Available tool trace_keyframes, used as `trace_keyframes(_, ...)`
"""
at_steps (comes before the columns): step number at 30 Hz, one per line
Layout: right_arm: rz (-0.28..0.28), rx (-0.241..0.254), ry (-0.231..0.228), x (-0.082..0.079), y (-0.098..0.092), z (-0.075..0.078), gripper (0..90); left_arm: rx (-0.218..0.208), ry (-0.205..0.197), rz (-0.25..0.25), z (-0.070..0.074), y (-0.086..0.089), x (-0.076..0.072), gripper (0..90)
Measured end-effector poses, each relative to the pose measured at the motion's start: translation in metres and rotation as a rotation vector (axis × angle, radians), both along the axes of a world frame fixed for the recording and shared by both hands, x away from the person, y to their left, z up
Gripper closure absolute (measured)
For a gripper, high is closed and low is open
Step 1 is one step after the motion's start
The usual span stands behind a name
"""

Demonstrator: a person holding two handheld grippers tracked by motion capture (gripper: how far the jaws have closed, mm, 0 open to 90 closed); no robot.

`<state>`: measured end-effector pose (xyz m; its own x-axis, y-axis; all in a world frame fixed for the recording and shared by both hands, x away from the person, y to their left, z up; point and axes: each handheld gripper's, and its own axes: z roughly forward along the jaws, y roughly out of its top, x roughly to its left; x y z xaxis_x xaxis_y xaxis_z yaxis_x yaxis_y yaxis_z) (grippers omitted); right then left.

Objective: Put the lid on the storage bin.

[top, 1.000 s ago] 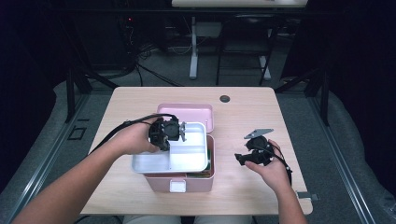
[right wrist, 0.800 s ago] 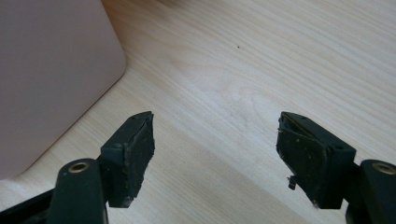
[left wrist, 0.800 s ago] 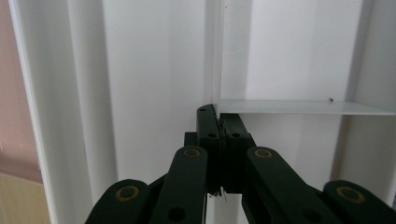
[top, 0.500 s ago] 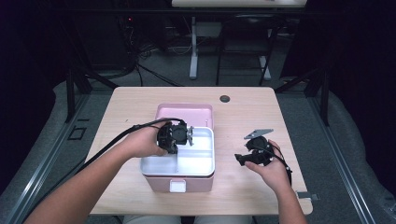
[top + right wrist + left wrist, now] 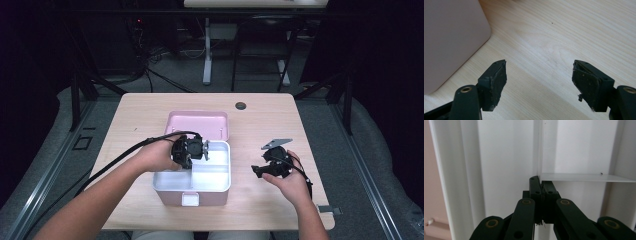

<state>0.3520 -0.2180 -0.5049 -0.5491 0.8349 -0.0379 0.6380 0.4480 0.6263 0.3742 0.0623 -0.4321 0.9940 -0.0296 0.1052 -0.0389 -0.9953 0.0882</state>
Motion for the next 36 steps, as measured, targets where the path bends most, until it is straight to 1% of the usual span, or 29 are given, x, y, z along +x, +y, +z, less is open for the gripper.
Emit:
trace_keyframes(2,0.001,0.000,-0.001,-0.0001,0.0003,0.0001,27.3,-0.008,0.006,0.003,-0.0012,0.0009,0.0005,88.8)
trace_keyframes(4,0.001,0.000,-0.001,-0.0001,0.0003,0.0001,27.3,-0.025,0.016,0.012,-0.0029,0.0033,0.0014,88.6)
trace_keyframes(6,0.001,-0.001,-0.001,0.0000,0.0003,-0.0002,27.3,-0.031,0.016,0.015,-0.0042,0.0045,0.0016,88.3)
trace_keyframes(12,0.002,0.000,-0.001,0.0001,0.0009,-0.0006,27.3,-0.018,0.009,0.012,-0.0065,0.0027,0.0005,87.6)
trace_keyframes(15,0.001,-0.001,-0.002,0.0002,0.0005,-0.0006,27.3,-0.021,0.012,0.012,-0.0069,0.0027,0.0009,87.6)
trace_keyframes(18,-0.001,-0.001,-0.002,0.0005,0.0005,-0.0013,27.3,-0.009,0.008,0.010,-0.0067,0.0018,0.0010,87.5)
trace_keyframes(22,0.002,-0.001,0.000,0.0007,0.0024,-0.0022,27.4,-0.014,0.007,0.013,-0.0074,0.0016,0.0006,87.4)
trace_keyframes(23,0.003,0.000,0.001,0.0008,0.0030,-0.0026,27.3,-0.010,0.007,0.012,-0.0072,0.0013,0.0003,87.4)
trace_keyframes(26,0.002,-0.004,-0.001,0.0012,0.0044,-0.0031,27.4,-0.007,-0.001,0.019,-0.0074,0.0008,-0.0010,87.2)
trace_keyframes(29,-0.002,-0.004,-0.007,0.0020,0.0062,-0.0032,27.4,-0.007,0.004,0.028,-0.0077,0.0006,-0.0009,86.9)
trace_keyframes(31,-0.003,0.001,-0.016,0.0029,0.0064,-0.0027,28.2,-0.010,0.008,0.028,-0.0080,0.0006,-0.0003,87.0)
trace_keyframes(36,-0.005,0.032,-0.034,0.0029,0.0062,-0.0005,29.3,-0.010,0.017,0.029,-0.0078,0.0007,0.0006,87.1)
